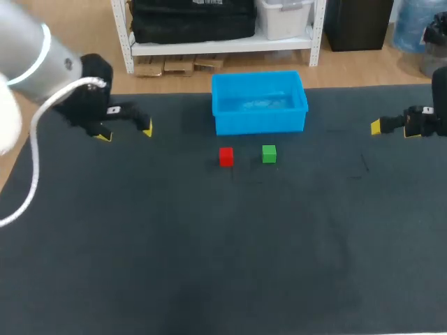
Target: Use the left arm to pick the red cube and place it into the blue plastic box first, then use the right arm to grasp the green cube and put it into the same blue plastic box after the first action is fully finished.
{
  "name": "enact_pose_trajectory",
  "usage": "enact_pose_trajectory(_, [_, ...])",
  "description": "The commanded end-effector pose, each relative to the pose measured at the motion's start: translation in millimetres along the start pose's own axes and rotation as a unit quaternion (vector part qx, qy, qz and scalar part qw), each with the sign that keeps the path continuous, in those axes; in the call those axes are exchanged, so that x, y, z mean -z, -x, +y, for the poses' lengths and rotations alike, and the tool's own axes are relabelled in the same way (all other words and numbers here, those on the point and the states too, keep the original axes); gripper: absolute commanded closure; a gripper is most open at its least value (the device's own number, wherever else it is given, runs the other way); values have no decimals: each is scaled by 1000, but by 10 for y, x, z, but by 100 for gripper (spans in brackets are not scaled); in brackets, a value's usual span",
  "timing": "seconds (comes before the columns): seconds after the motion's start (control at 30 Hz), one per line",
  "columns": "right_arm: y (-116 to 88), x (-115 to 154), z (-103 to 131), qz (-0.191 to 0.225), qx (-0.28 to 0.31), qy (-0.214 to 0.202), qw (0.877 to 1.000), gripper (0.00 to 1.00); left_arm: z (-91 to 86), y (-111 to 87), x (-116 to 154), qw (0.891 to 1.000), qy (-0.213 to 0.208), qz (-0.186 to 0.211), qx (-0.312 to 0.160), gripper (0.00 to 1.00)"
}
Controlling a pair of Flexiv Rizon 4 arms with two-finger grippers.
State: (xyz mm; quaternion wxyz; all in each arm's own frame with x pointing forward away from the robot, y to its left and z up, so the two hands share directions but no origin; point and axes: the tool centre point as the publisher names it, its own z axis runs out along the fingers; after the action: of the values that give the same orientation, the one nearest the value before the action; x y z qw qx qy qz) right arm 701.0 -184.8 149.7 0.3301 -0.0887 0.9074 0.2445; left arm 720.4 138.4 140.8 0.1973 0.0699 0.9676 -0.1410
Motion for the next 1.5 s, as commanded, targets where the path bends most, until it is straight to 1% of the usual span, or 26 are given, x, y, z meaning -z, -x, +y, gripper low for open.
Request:
enact_pose_trajectory(0.03, [-1,1,0,0,0,-1,1000,0,-98,100,-38,995,96,39,4,0])
enact_pose_trajectory(0.3, [-1,1,0,0,0,-1,1000,0,-226,202,-72,994,100,50,12,0])
enact_pose_trajectory(0.4, [-1,1,0,0,0,-1,1000,0,-277,232,-91,993,96,61,18,0])
enact_pose_trajectory(0.57, [-1,1,0,0,0,-1,1000,0,-356,270,-139,991,105,77,19,0])
enact_pose_trajectory(0.9, [-1,1,0,0,0,-1,1000,0,-491,340,-261,990,99,94,26,0])
enact_pose_trajectory(1.1, [-1,1,0,0,0,-1,1000,0,-594,353,-357,989,98,104,24,0])
enact_pose_trajectory(1.13, [-1,1,0,0,0,-1,1000,0,-622,356,-371,990,90,107,23,0])
enact_pose_trajectory(1.5, [-1,1,0,0,0,-1,1000,0,-758,337,-532,986,103,128,26,0])
